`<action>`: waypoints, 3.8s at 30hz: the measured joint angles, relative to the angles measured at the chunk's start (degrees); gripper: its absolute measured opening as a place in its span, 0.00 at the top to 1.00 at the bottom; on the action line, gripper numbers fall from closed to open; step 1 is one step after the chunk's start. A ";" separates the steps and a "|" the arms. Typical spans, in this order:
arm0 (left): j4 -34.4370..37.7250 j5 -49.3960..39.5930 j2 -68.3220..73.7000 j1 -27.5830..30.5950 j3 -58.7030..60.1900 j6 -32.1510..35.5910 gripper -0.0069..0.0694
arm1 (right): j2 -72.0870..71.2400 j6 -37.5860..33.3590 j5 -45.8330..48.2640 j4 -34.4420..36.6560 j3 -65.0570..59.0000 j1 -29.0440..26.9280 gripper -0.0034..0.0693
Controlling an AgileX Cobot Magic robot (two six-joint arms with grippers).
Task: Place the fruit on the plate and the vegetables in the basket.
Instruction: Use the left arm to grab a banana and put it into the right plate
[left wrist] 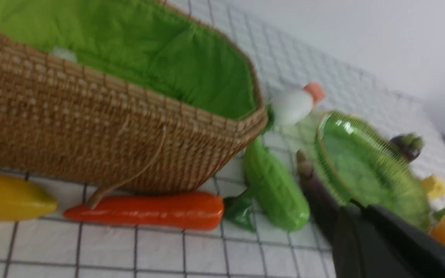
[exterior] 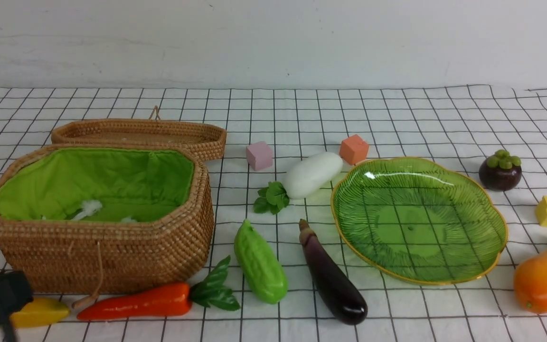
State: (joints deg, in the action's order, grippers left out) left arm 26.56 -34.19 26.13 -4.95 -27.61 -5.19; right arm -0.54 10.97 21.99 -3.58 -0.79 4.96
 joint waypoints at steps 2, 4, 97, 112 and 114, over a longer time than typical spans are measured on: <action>-1.98 -3.09 4.15 0.00 -2.09 0.05 0.93 | 0.00 0.21 -0.28 0.45 0.00 0.00 0.62; -3.03 -5.02 6.18 0.00 -3.39 0.05 0.93 | 0.00 1.48 -0.98 2.36 -0.13 0.00 0.62; -6.30 17.70 68.33 33.61 -15.55 3.41 0.29 | 39.96 -40.54 50.29 28.23 66.91 32.80 0.74; -15.89 13.24 66.50 33.61 -16.16 2.83 0.50 | 39.96 -40.59 50.08 28.23 66.91 32.80 0.73; -19.16 10.01 64.23 33.61 -17.39 1.12 0.50 | 39.96 -40.59 50.08 28.23 66.91 32.80 0.73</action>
State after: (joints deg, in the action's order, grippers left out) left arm 7.40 -24.18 90.36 28.66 -45.00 -4.07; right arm 39.42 -29.62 72.07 24.65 66.12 37.76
